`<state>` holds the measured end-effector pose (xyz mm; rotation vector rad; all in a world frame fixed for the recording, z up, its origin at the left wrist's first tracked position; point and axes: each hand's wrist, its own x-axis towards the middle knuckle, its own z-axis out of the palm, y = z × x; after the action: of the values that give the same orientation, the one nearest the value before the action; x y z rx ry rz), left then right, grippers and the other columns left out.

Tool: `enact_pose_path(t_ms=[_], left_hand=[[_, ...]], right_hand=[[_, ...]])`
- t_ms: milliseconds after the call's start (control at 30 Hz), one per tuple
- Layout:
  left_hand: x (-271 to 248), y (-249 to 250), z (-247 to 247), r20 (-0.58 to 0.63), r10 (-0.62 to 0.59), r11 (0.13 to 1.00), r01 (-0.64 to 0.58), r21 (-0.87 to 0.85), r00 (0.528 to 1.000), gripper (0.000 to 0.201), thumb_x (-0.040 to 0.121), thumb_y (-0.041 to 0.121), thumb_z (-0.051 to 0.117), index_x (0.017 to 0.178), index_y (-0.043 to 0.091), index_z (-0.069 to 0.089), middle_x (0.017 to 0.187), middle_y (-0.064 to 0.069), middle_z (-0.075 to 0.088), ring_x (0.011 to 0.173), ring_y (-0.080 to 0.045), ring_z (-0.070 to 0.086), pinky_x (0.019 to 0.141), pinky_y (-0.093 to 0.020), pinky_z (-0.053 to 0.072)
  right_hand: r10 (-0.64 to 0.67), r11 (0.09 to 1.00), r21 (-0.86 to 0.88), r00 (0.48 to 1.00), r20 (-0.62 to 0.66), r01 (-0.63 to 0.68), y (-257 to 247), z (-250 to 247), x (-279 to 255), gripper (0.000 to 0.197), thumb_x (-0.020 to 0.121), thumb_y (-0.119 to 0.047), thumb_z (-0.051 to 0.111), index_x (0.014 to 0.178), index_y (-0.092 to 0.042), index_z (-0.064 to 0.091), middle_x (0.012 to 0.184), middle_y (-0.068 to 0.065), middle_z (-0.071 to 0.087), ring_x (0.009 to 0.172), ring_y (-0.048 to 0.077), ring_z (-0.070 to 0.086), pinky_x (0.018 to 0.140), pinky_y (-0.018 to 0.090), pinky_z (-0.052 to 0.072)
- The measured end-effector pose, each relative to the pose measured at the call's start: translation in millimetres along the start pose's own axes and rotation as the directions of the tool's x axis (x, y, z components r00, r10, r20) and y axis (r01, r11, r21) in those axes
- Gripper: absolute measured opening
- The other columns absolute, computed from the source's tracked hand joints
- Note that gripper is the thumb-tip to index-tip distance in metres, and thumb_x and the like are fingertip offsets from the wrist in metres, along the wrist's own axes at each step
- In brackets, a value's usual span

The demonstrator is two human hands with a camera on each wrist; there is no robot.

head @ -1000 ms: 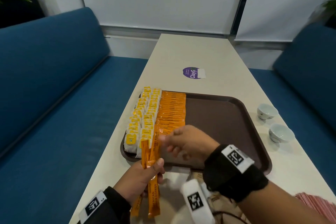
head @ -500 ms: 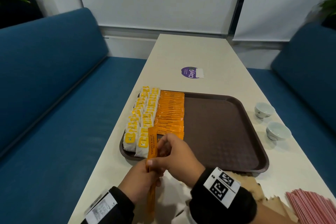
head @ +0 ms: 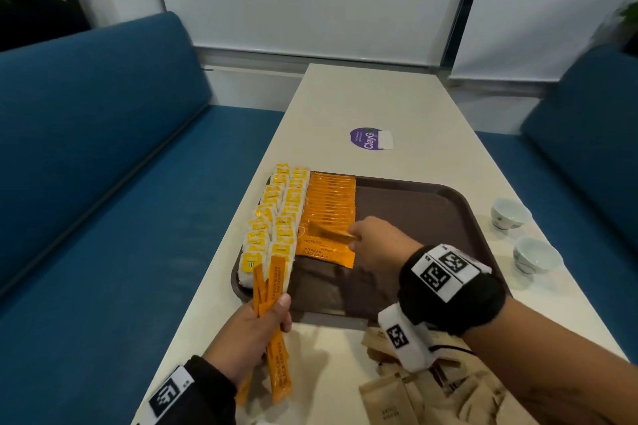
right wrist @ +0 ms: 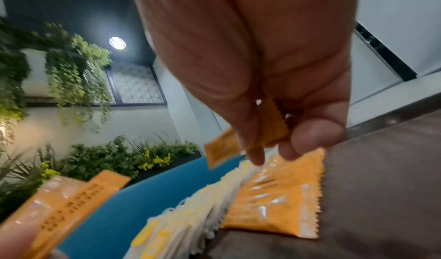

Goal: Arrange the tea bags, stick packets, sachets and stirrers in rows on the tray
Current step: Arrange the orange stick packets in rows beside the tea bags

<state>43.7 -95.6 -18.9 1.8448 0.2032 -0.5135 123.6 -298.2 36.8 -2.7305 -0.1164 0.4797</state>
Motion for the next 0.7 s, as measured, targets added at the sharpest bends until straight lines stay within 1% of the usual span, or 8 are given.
enact_pose_path(t_ms=[67, 167, 233, 300, 367, 467, 600, 700], left_hand=[[0, 2, -1, 0.001, -0.003, 1.0, 0.003, -0.008, 1.0, 0.045, 0.092, 0.05, 0.038, 0.071, 0.016, 0.058, 0.061, 0.0, 0.045, 0.062, -0.018, 0.049, 0.056, -0.022, 0.038], [0, 4, 1, 0.003, -0.002, 1.0, 0.002, 0.018, 1.0, 0.044, 0.093, 0.049, 0.038, 0.071, 0.017, 0.058, 0.059, 0.004, 0.045, 0.059, -0.013, 0.045, 0.056, -0.021, 0.039], [0, 3, 2, 0.002, 0.004, 0.999, -0.004, 0.034, 1.0, 0.043, 0.093, 0.049, 0.037, 0.073, 0.017, 0.058, 0.059, 0.005, 0.047, 0.058, -0.011, 0.045, 0.054, -0.018, 0.039], [0, 4, 3, 0.004, -0.003, 1.0, 0.003, 0.031, 1.0, 0.042, 0.093, 0.049, 0.037, 0.075, 0.017, 0.057, 0.062, 0.005, 0.049, 0.059, -0.01, 0.046, 0.054, -0.018, 0.039], [-1, 3, 3, 0.006, -0.015, 0.999, 0.015, 0.03, 1.0, 0.042, 0.093, 0.049, 0.036, 0.076, 0.017, 0.057, 0.066, 0.004, 0.05, 0.062, -0.011, 0.047, 0.056, -0.018, 0.039], [0, 3, 4, 0.001, -0.015, 0.999, 0.015, 0.044, 1.0, 0.042, 0.092, 0.05, 0.036, 0.078, 0.016, 0.056, 0.067, 0.004, 0.05, 0.063, -0.01, 0.047, 0.056, -0.017, 0.039], [1, 1, 5, -0.004, -0.001, 0.998, 0.001, 0.063, 1.0, 0.041, 0.093, 0.049, 0.035, 0.079, 0.017, 0.056, 0.074, 0.002, 0.053, 0.067, -0.011, 0.049, 0.057, -0.017, 0.039], [2, 0, 4, 0.0, -0.001, 0.998, 0.001, 0.058, 1.0, 0.04, 0.093, 0.048, 0.035, 0.079, 0.017, 0.056, 0.075, 0.002, 0.054, 0.067, -0.011, 0.049, 0.057, -0.018, 0.038]], right_hand=[[0.04, 0.999, -0.036, 0.997, 0.063, -0.038, 6, 2, 6, 0.023, 0.092, -0.016, 0.059, 0.113, -0.007, 0.062, 0.108, 0.007, 0.058, 0.106, 0.023, 0.057, 0.08, 0.026, 0.042], [0.119, 0.993, -0.019, 0.991, 0.068, -0.118, 5, 9, 15, 0.026, 0.084, -0.019, 0.07, 0.108, -0.008, 0.065, 0.115, 0.006, 0.063, 0.105, 0.021, 0.06, 0.086, 0.028, 0.048], [0.196, 0.979, -0.083, 0.973, 0.121, -0.187, 5, 12, 26, 0.037, 0.084, -0.026, 0.07, 0.114, -0.005, 0.063, 0.116, 0.008, 0.063, 0.108, 0.024, 0.06, 0.093, 0.033, 0.049], [0.26, 0.964, -0.1, 0.952, 0.16, -0.246, 6, 13, 36, 0.041, 0.084, -0.031, 0.07, 0.114, -0.005, 0.062, 0.113, 0.008, 0.066, 0.106, 0.023, 0.062, 0.093, 0.034, 0.05], [0.283, 0.958, -0.104, 0.94, 0.189, -0.268, 6, 12, 44, 0.037, 0.085, -0.032, 0.069, 0.111, -0.005, 0.064, 0.104, 0.006, 0.07, 0.098, 0.019, 0.066, 0.085, 0.03, 0.051], [0.315, 0.948, -0.105, 0.927, 0.201, -0.3, 5, 9, 53, 0.038, 0.083, -0.032, 0.07, 0.109, -0.005, 0.062, 0.103, 0.006, 0.071, 0.088, 0.017, 0.066, 0.074, 0.028, 0.049], [0.346, 0.938, -0.048, 0.923, 0.171, -0.343, 1, 10, 59, 0.049, 0.077, -0.03, 0.076, 0.115, -0.004, 0.058, 0.111, 0.009, 0.068, 0.101, 0.023, 0.066, 0.09, 0.034, 0.053], [0.35, 0.934, 0.015, 0.921, 0.17, -0.358, 0, 11, 61, 0.052, 0.076, -0.028, 0.078, 0.116, -0.003, 0.056, 0.113, 0.011, 0.067, 0.101, 0.025, 0.066, 0.091, 0.037, 0.053]])
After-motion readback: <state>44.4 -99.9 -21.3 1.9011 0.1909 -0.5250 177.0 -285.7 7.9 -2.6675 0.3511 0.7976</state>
